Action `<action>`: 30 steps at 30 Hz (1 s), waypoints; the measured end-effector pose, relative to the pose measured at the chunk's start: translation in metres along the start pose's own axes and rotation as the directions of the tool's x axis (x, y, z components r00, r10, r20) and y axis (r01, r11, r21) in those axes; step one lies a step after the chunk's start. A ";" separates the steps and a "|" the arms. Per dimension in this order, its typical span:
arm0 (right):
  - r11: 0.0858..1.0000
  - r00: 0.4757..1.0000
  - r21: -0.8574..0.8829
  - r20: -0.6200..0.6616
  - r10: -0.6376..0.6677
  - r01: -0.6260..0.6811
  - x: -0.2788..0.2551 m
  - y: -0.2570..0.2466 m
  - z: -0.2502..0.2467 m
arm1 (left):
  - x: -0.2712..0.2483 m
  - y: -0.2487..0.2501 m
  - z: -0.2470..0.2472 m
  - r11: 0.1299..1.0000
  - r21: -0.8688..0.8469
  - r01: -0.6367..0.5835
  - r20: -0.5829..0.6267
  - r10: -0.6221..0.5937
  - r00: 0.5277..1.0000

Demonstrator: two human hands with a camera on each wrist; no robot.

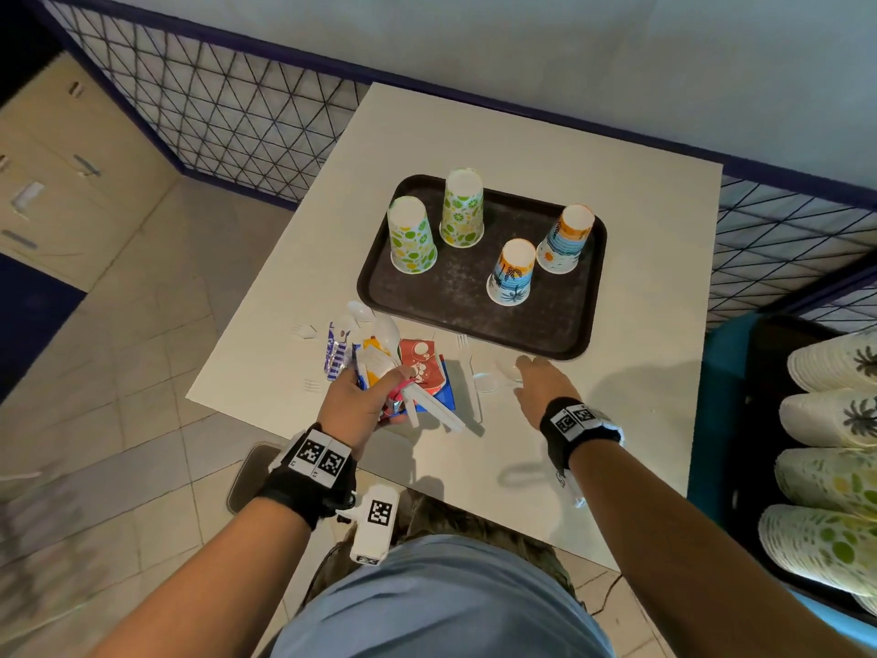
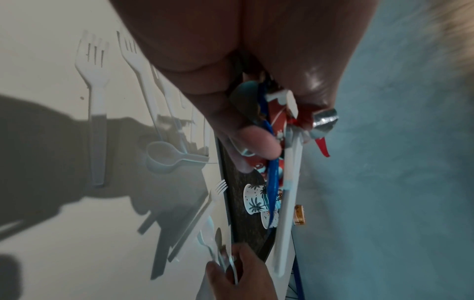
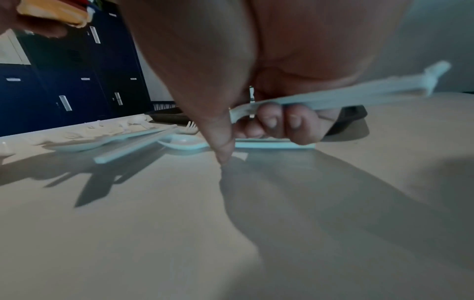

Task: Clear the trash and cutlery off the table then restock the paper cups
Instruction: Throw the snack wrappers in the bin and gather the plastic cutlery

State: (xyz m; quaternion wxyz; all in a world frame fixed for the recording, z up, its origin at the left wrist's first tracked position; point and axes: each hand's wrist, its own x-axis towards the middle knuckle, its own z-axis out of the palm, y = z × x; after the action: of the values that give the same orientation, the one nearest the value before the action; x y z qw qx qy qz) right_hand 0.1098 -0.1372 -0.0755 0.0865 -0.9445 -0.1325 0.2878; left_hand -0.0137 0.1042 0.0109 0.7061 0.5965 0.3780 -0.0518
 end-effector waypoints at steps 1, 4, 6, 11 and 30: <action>1.000 1.000 -0.023 0.009 -0.001 0.001 -0.001 0.004 -0.001 | 0.000 -0.001 0.000 1.000 -0.004 -0.004 -0.015 0.004 1.000; 0.994 0.998 -0.107 0.047 0.032 -0.026 -0.006 0.018 -0.009 | 0.000 -0.002 0.003 1.000 -0.027 -0.004 -0.051 0.003 0.999; 0.990 0.995 -0.134 0.077 0.058 -0.048 -0.013 0.030 -0.013 | 0.000 -0.005 0.004 0.999 -0.037 -0.006 -0.057 0.004 0.998; 0.993 0.983 -0.081 0.155 0.094 -0.082 -0.035 0.054 -0.030 | 0.000 -0.007 0.004 0.999 -0.046 -0.023 -0.081 0.019 0.997; 0.901 0.963 0.340 -0.098 -0.250 0.269 -0.104 -0.144 -0.070 | -0.030 -0.021 -0.129 0.993 -0.007 -0.120 -0.078 0.119 0.990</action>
State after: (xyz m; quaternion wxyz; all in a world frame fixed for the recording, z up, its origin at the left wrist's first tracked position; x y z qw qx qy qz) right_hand 0.0370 -0.0383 0.0705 0.2940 -0.8951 -0.2014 0.2680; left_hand -0.1069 0.2004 0.0120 0.6962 0.6157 0.3688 0.0158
